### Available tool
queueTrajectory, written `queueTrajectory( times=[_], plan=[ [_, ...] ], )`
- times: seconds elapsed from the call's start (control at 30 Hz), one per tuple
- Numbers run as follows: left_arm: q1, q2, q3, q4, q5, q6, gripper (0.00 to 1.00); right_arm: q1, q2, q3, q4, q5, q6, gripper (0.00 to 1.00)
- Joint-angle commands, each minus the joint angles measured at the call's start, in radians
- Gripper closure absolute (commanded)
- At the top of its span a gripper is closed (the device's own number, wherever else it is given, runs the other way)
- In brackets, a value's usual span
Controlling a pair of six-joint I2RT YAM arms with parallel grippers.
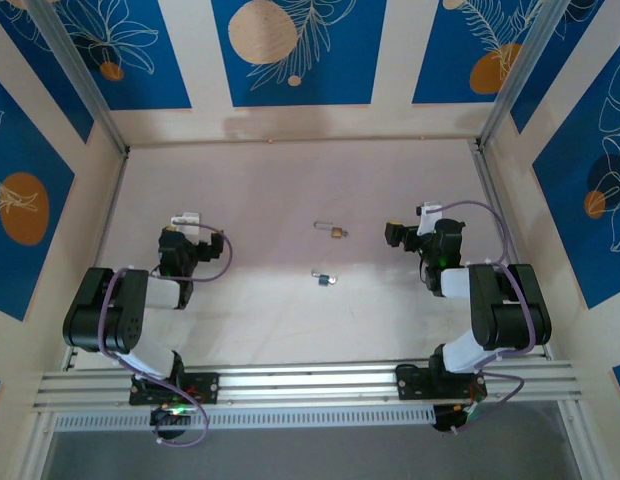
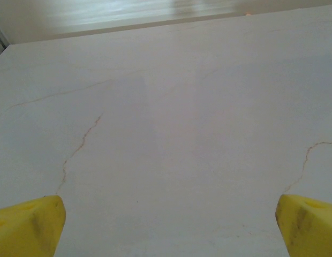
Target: Unlock with the key
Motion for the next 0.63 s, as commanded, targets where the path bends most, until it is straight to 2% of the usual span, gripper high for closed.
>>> queueTrajectory(
  times=[0.0,0.6],
  plan=[
    [-0.002,0.005,0.017,0.001,0.024,0.020,0.00,0.005,-0.005,0.005,0.005,0.012,0.004,0.01],
    [-0.002,0.006,0.018,0.004,0.012,0.018,0.00,0.004,-0.006,0.005,0.004,0.012,0.004,0.01]
  ],
)
